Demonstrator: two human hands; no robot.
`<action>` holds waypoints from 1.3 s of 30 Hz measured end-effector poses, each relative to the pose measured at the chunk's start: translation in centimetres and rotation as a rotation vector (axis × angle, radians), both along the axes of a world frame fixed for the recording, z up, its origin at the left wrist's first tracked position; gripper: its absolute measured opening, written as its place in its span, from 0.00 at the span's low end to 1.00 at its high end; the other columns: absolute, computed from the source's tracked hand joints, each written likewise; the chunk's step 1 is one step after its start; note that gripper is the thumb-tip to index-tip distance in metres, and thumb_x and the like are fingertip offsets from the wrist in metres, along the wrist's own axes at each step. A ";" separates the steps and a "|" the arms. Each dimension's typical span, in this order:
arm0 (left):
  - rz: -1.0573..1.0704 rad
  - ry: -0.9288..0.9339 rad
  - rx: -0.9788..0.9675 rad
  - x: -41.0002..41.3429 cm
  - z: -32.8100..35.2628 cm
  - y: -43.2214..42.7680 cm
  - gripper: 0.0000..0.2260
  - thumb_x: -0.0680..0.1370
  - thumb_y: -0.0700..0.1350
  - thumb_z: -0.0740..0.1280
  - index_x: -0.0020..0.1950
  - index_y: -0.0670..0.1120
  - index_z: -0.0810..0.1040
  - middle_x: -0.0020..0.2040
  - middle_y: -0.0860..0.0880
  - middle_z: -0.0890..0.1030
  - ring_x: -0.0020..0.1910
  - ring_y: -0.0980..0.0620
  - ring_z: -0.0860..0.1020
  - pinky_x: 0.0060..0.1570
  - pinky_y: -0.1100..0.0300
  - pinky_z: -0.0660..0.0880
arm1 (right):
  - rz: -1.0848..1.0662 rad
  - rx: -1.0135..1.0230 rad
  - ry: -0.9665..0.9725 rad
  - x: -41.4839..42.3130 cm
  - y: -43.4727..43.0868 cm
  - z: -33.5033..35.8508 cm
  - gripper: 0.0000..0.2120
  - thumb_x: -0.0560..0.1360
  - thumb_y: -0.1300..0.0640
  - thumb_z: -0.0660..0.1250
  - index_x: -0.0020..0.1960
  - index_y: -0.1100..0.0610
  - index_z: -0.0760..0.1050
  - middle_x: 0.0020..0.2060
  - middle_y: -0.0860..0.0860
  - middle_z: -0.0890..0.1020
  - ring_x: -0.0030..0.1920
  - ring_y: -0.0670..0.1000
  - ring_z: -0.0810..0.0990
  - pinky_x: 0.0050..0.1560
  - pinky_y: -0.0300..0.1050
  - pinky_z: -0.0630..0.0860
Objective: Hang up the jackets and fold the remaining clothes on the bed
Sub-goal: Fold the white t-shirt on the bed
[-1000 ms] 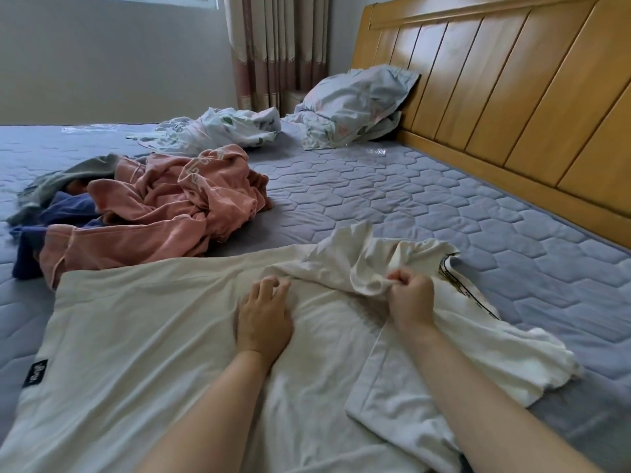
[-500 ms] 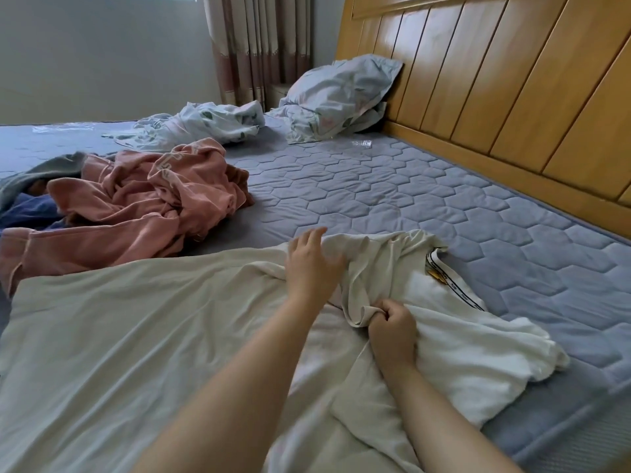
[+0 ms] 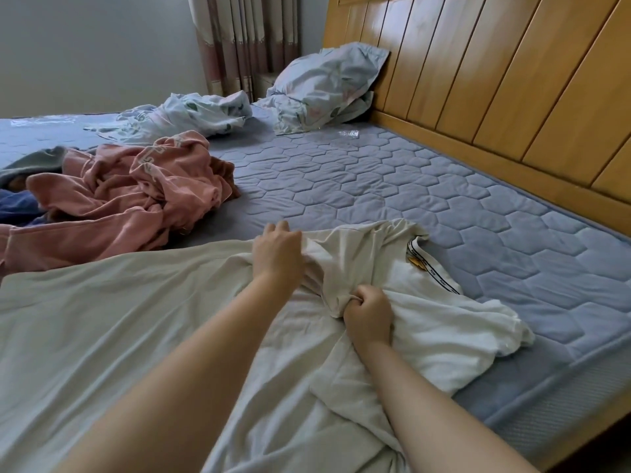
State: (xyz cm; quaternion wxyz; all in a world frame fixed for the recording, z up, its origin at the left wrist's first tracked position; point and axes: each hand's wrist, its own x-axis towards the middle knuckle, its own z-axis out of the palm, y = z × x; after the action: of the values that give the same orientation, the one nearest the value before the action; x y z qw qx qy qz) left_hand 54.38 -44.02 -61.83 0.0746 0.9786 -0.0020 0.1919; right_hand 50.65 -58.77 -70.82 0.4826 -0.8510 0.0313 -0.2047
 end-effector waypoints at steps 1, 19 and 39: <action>-0.015 0.002 0.060 -1.0 -0.1 0.9 0.09 0.75 0.38 0.63 0.54 0.44 0.77 0.55 0.45 0.74 0.55 0.44 0.73 0.45 0.54 0.68 | 0.004 0.000 0.043 -0.1 0.0 0.3 0.03 0.59 0.61 0.53 0.28 0.59 0.61 0.26 0.51 0.65 0.33 0.54 0.63 0.33 0.49 0.53; 0.240 0.125 -1.487 -6.8 -6.4 4.4 0.09 0.73 0.47 0.63 0.38 0.45 0.77 0.38 0.46 0.80 0.41 0.45 0.77 0.48 0.46 0.75 | -0.042 0.755 0.458 1.2 -5.1 2.7 0.12 0.73 0.47 0.65 0.43 0.56 0.75 0.46 0.53 0.81 0.49 0.54 0.79 0.54 0.51 0.76; 0.117 0.425 -1.808 -0.6 -6.8 5.5 0.20 0.80 0.56 0.60 0.52 0.39 0.79 0.41 0.43 0.82 0.37 0.50 0.80 0.37 0.59 0.76 | -0.041 0.165 0.516 6.9 -5.8 7.4 0.24 0.67 0.39 0.67 0.46 0.61 0.78 0.47 0.59 0.83 0.49 0.58 0.80 0.52 0.48 0.75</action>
State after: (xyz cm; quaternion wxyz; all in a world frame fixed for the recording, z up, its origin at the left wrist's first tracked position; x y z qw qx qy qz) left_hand 53.76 -38.57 -68.58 0.7977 0.5616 0.2114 -0.0592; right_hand 57.55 -64.52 -63.47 0.5223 -0.8319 0.1872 0.0127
